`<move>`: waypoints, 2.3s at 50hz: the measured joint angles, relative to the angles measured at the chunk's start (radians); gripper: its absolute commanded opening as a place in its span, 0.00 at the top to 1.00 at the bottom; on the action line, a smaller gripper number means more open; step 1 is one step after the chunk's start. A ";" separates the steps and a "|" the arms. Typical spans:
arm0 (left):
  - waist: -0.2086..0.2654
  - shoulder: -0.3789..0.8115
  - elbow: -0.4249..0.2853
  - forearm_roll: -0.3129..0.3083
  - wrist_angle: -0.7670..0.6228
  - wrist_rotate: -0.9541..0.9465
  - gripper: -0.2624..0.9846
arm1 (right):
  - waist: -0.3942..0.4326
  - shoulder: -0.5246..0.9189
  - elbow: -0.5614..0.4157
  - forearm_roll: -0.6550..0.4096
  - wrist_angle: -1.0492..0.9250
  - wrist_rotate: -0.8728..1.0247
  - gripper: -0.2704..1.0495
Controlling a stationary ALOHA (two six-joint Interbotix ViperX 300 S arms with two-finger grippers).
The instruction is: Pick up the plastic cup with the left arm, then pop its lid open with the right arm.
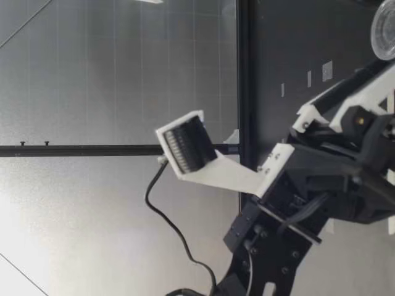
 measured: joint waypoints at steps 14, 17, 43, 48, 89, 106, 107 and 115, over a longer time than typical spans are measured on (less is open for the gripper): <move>0.006 0.034 -0.037 0.000 -0.002 0.000 0.28 | 0.000 0.011 0.003 0.000 -0.003 0.002 0.90; 0.006 0.038 -0.041 0.000 -0.002 0.000 0.28 | 0.000 0.011 0.008 0.000 -0.003 0.005 0.90; 0.011 0.038 -0.071 0.000 0.015 0.000 0.29 | 0.000 0.044 0.020 0.000 -0.046 0.025 0.90; 0.009 0.038 -0.071 0.000 0.029 0.000 0.29 | 0.000 0.054 0.020 0.000 -0.058 0.026 0.90; 0.011 -0.035 -0.035 0.003 0.118 0.028 0.70 | 0.000 -0.249 0.106 0.041 -0.006 0.057 0.89; 0.011 -0.279 0.250 -0.043 -0.566 0.172 0.70 | 0.002 -0.451 0.311 0.086 -0.545 0.502 0.34; 0.011 -0.279 0.259 -0.049 -0.606 0.178 0.70 | 0.003 -0.436 0.310 0.083 -0.577 0.523 0.28; 0.012 -0.259 0.287 -0.092 -0.808 0.196 0.70 | 0.003 -0.279 0.230 0.080 -0.698 0.557 0.26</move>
